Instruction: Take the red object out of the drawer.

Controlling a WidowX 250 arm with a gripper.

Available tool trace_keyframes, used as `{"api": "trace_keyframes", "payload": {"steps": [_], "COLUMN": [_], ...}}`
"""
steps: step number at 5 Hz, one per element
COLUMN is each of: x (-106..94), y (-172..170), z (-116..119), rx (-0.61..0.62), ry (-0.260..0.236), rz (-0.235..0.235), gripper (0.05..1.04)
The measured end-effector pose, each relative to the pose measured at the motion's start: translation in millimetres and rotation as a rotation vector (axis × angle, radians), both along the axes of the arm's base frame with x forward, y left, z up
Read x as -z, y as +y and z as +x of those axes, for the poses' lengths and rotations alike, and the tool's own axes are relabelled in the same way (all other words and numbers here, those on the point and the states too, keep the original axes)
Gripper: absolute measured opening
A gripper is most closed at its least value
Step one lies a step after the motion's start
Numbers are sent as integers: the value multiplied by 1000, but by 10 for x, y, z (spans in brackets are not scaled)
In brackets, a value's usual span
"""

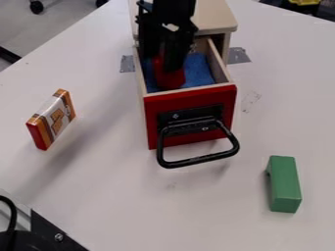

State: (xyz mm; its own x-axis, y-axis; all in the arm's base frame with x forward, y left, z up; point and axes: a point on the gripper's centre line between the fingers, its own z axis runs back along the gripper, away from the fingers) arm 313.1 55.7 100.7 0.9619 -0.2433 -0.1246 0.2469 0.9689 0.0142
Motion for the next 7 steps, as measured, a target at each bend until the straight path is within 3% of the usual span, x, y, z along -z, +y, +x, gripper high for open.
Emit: {"api": "trace_keyframes", "payload": {"steps": [1, 3, 5, 7], "x": [-105, -289, -336, -403], "y": [-45, -100, -146, 26], "z": [-53, -336, -523, -595], "rx": [11, 86, 160, 104], "ry": [4, -12, -75, -125], "rz": [-35, -63, -37, -16], "gripper": [705, 705, 704, 704]}}
